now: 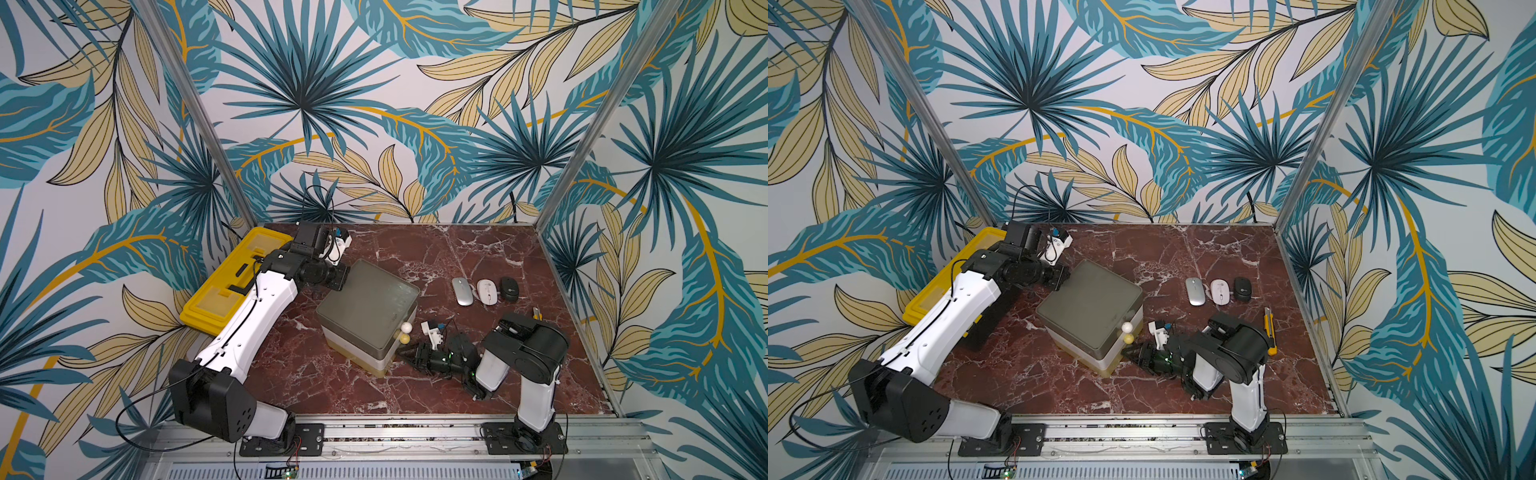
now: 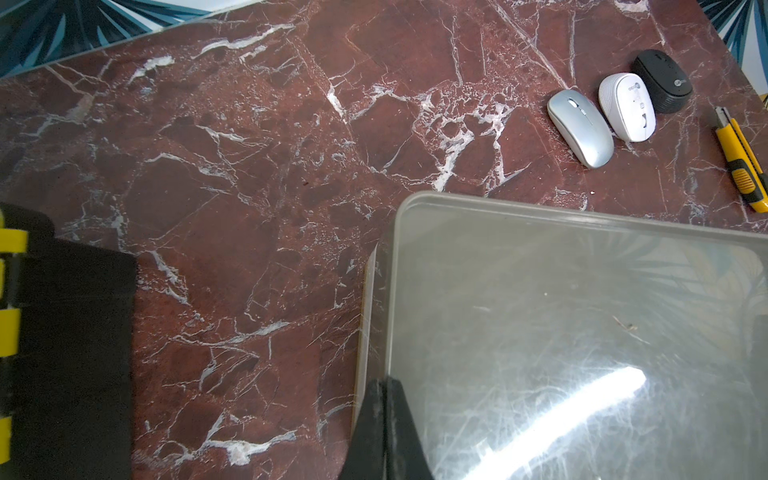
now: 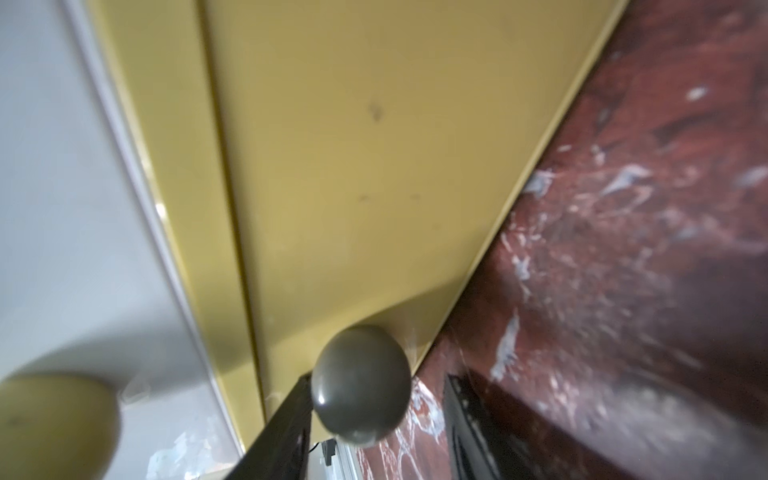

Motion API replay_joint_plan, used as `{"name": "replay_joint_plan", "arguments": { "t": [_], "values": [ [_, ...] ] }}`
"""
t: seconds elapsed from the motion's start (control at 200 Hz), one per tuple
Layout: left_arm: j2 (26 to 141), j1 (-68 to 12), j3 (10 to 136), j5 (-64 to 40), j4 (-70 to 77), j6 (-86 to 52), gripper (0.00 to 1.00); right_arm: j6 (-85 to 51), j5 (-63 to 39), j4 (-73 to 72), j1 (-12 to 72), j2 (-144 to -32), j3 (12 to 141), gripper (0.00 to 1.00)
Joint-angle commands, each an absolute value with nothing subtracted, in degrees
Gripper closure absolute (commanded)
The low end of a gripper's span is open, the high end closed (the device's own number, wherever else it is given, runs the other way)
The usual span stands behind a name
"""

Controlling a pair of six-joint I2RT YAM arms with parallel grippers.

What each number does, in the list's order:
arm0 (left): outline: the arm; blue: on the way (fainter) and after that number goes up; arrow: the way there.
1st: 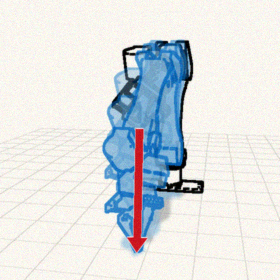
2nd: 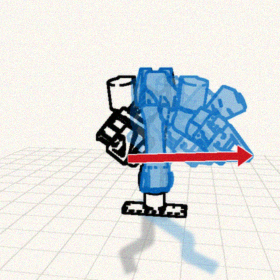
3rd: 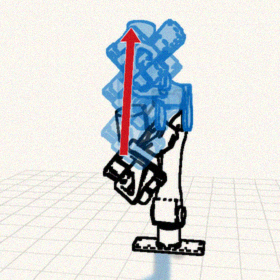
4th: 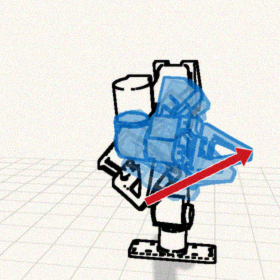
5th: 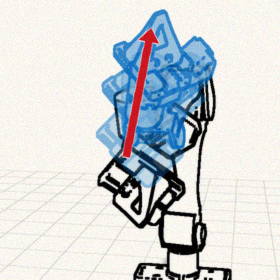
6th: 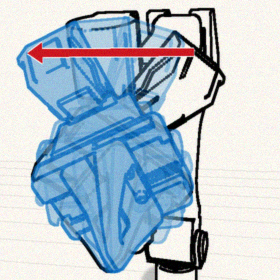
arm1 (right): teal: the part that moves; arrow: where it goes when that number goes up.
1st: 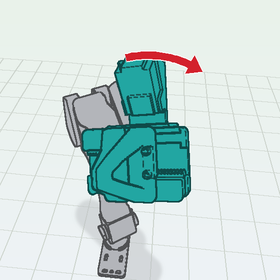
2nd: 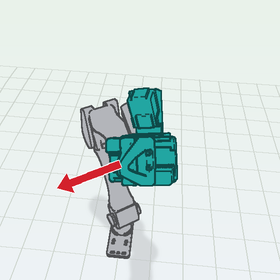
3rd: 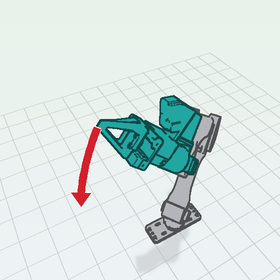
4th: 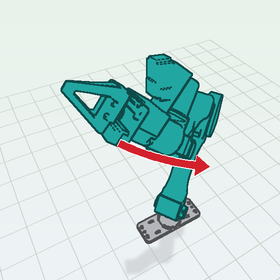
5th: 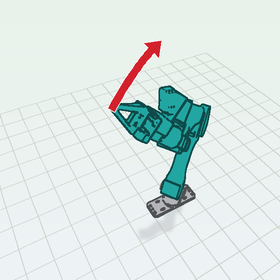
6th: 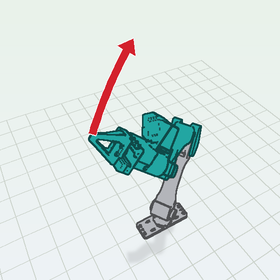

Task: Take the mice out of the drawer
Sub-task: Open the drawer in the storage box.

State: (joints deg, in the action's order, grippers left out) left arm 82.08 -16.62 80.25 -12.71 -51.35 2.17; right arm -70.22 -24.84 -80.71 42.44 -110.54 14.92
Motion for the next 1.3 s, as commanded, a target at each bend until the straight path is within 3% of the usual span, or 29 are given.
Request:
{"name": "replay_joint_plan", "arguments": {
  "t": [0.0, 0.416, 0.651, 0.851, 1.132, 1.297],
  "values": [
    [82.26, -18.28, 79.5, -19.01, -54.84, 0.44, 1.0, -68.64, -22.39, -77.35, 42.76, -109.31, 15.31, 0.49],
    [82.13, -18.27, 79.64, -19.06, -54.84, 0.53, 1.0, -61.83, -18.94, -58.3, 42.64, -97.34, 17.4, 0.52],
    [81.96, -18.3, 79.74, -18.98, -55.02, 0.48, 1.0, -62.22, -19.81, -60.43, 42.63, -99.45, 18.15, 0.64],
    [81.91, -18.29, 79.76, -18.82, -55.12, 0.61, 1.0, -61.75, -19.11, -61.47, 42.63, -99.88, 18.17, 0.64],
    [82.02, -18.26, 79.8, -19.16, -54.94, 0.52, 1.0, -57.81, -17.27, -52.48, 42.54, -94.78, 19.34, 0.63],
    [82.15, -18.31, 80.07, -18.87, -55.3, 0.61, 1.0, -57.62, -17.98, -52.03, 42.54, -95.45, 20.03, 0.7]
  ]
}}
